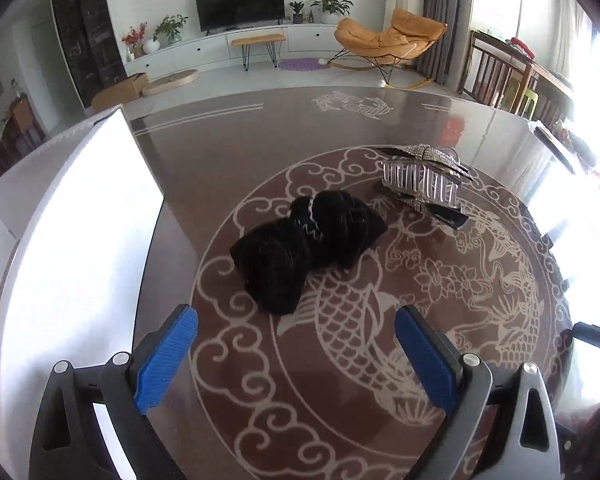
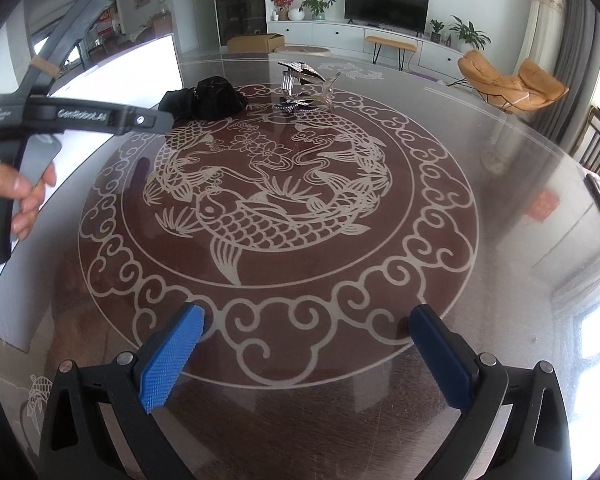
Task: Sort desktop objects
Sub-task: 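Bring both open tools back over the table, then grasp the rhinestone bow clip with the right tool while the left tool grasps the black velvet pouch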
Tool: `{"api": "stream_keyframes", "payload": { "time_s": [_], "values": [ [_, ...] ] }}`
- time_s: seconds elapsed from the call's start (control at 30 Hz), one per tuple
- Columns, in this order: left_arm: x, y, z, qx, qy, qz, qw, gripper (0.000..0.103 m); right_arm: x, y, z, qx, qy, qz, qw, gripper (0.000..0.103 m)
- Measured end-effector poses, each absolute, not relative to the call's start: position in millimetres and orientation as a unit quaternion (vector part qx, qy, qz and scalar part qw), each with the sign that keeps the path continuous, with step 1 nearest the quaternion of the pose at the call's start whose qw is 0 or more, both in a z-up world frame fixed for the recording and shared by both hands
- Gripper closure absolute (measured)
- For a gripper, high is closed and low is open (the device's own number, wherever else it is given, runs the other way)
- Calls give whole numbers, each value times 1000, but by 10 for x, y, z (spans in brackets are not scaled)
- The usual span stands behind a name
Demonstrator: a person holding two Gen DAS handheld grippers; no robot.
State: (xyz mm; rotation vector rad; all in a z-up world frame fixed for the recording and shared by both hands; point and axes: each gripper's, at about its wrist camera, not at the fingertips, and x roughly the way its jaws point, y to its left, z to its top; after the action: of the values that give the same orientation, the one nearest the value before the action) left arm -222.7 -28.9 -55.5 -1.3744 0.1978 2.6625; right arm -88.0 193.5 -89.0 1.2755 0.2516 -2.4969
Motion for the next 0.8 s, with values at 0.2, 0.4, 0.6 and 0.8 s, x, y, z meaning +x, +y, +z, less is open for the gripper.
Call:
{"api": "stream_keyframes", "payload": {
  "time_s": [0.2,0.4,0.6,0.8],
  "values": [
    [-2657,-230,-662,-449,69,886,93,4,-886,1920,-891,447,87,-875,163,0],
    [-2471,-272,-679,-442,25,889,118,60,-896,1916,-891,446,78,-876,168,0],
    [-1655,-423,-552,-426,17,900,96,60,-1149,1925,-786,438,15,-860,260,0],
    [-1151,-609,-581,-438,-39,895,75,60,-2529,1527,-687,440,6,-871,218,0]
  ]
}}
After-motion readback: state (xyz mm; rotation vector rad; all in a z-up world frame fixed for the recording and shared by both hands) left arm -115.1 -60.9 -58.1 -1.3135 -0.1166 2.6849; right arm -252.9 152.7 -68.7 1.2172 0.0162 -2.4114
